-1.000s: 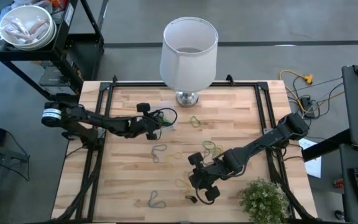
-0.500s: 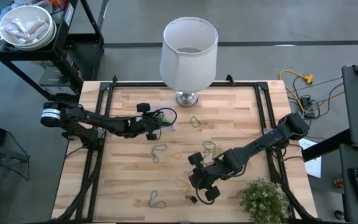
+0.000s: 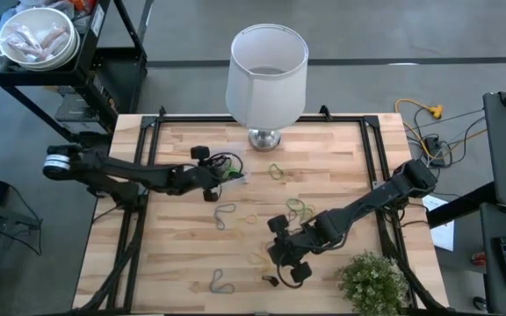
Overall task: Pick and place rubber bands into bin
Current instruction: Put the green rubber band into the transparent bin
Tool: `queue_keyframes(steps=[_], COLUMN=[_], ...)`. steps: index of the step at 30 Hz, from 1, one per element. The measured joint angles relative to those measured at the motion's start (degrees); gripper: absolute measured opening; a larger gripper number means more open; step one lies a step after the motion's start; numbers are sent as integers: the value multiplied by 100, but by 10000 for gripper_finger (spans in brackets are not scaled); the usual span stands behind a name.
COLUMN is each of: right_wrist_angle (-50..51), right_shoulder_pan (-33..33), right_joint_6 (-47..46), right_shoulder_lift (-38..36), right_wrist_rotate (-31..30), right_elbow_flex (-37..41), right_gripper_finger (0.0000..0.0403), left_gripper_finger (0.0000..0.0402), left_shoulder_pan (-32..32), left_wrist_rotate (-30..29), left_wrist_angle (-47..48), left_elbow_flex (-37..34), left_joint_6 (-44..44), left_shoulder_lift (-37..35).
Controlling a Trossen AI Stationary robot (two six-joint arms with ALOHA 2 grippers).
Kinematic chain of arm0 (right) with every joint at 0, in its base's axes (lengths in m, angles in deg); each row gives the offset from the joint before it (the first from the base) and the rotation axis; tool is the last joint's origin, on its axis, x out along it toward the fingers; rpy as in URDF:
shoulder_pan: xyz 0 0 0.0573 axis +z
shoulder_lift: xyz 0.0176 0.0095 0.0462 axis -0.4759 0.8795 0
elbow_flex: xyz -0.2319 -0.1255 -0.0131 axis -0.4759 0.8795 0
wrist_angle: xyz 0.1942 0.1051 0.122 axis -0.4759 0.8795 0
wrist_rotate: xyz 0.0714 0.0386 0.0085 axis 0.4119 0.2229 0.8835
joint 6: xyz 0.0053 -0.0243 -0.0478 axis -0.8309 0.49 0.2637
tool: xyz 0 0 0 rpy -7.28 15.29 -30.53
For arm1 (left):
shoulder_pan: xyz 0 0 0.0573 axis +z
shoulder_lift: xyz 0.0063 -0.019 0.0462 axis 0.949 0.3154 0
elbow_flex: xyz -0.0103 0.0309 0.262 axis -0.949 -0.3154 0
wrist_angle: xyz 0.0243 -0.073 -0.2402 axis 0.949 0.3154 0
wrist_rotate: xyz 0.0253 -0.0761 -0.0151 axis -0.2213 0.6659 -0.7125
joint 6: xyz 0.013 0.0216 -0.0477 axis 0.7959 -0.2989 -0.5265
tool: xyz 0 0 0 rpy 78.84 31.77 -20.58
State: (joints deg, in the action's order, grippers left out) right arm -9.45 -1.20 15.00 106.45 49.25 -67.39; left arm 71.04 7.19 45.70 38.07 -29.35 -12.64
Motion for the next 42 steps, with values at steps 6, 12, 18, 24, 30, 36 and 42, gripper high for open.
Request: queue_keyframes(steps=[6,12,18,24,30,36,42], right_wrist_angle=[59,73,584,781,719,211,-12], right_shoulder_pan=[-2,-34,-247,-806,-1410,-1749,-1803], right_joint_6=[-521,-925,-1423,-2045,-2579,-2689,-2563], right_shoulder_lift=[0,0,0,0,0,0,0], right_wrist_rotate=[-11,-366,-1459,-1606,-1383,-719,-498], right_elbow_flex=[339,662,813,1039,1345,1787,1923], right_gripper_finger=[59,59,59,59,59,59,59], left_gripper_finger=[100,100,100,100,100,100,100], left_shoulder_pan=[-868,-2014,-2950,-3343,-3368,-3372,-3370], left_wrist_rotate=[85,531,543,542,535,533,530], left_wrist_angle=[418,423,264,210,175,145,100], left_elbow_flex=[-40,-382,-407,-329,-289,-287,-286], left_joint_6=[-734,-1167,-1160,-1136,-1132,-1121,-1119], left_shoulder_lift=[-866,-1501,-1717,-1729,-1708,-1708,-1677])
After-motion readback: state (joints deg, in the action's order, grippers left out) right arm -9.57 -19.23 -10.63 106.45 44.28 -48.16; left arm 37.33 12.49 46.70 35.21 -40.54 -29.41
